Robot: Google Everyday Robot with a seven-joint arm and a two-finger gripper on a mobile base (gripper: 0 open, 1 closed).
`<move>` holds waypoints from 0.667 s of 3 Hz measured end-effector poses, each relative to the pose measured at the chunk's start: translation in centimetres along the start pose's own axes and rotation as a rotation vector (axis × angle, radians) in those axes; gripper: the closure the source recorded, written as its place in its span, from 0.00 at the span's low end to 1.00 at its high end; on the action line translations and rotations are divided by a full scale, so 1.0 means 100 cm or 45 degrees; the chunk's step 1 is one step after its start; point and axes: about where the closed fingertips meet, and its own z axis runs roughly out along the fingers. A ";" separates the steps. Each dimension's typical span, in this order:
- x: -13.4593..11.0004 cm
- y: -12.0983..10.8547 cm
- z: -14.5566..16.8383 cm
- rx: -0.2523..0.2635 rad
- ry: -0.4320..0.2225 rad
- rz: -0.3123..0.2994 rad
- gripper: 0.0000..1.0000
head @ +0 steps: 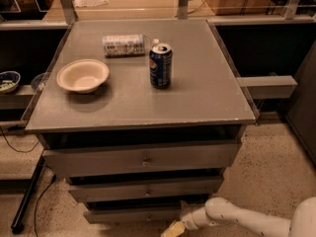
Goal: Open bottom drawer
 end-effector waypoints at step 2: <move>-0.004 -0.001 -0.003 0.000 0.001 0.000 0.00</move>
Offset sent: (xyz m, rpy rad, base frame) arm -0.0720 -0.0053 -0.0205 -0.0182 0.0376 0.0445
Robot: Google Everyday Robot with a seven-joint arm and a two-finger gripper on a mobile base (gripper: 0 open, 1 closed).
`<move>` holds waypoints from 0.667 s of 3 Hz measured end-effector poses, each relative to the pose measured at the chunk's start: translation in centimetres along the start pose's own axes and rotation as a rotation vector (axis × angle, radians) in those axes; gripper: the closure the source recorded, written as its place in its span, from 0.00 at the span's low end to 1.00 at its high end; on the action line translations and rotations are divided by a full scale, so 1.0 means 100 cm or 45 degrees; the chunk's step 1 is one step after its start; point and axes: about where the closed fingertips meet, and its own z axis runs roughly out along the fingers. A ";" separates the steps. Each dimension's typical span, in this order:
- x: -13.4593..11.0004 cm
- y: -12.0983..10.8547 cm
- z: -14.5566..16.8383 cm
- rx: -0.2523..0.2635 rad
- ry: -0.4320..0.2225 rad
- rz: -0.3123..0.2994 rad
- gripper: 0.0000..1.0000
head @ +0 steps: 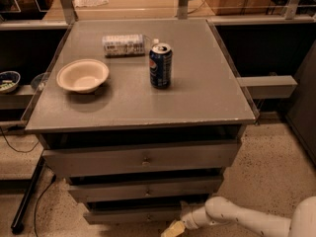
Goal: Open bottom drawer
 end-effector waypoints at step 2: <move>0.002 0.003 -0.001 -0.005 0.005 0.000 0.00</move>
Offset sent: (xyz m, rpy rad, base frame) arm -0.1179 -0.0201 -0.0286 -0.0165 0.0628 0.0456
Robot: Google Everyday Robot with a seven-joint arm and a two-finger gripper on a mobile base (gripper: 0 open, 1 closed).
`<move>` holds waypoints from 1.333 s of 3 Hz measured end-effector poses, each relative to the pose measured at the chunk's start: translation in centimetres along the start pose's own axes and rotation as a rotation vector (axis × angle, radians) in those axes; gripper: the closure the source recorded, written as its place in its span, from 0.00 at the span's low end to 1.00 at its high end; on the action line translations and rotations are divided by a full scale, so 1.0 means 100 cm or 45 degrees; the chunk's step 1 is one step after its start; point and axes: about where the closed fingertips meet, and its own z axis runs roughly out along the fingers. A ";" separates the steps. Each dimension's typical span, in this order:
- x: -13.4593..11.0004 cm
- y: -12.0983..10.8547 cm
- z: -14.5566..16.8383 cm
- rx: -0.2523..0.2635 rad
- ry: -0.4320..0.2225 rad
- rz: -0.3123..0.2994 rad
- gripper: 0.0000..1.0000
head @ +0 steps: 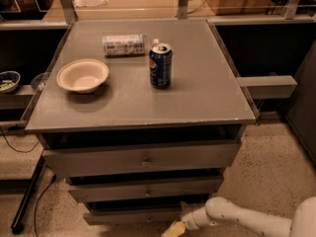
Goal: Open bottom drawer
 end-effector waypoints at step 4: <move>-0.043 -0.018 0.002 0.146 -0.136 -0.057 0.00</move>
Offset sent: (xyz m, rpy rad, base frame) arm 0.0453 0.0000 0.0494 -0.0121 -0.2477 -0.1259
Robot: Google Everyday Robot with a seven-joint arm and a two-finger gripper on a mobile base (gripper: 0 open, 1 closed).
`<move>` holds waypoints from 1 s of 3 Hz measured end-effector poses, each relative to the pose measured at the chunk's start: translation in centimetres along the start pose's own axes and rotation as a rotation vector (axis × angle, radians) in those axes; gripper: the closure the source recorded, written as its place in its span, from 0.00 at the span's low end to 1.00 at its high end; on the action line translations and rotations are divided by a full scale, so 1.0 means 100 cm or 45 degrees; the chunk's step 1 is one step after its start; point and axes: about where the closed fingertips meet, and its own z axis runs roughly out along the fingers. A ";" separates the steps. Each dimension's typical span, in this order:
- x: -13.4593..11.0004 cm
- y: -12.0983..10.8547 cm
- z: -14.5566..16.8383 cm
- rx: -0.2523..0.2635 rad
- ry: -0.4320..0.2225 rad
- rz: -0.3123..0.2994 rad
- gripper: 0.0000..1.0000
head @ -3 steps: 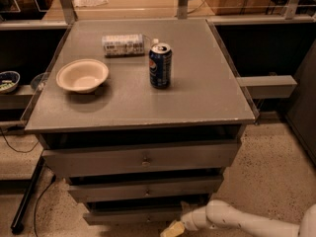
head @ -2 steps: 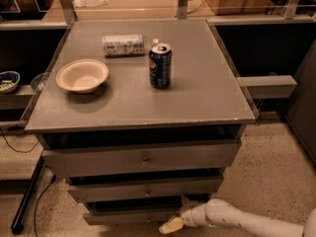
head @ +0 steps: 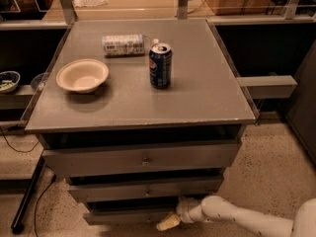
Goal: Open bottom drawer
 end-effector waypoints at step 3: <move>0.004 -0.013 0.037 -0.065 0.054 0.037 0.00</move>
Offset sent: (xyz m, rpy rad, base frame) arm 0.0267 0.0166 -0.0459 -0.0016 0.0974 0.0274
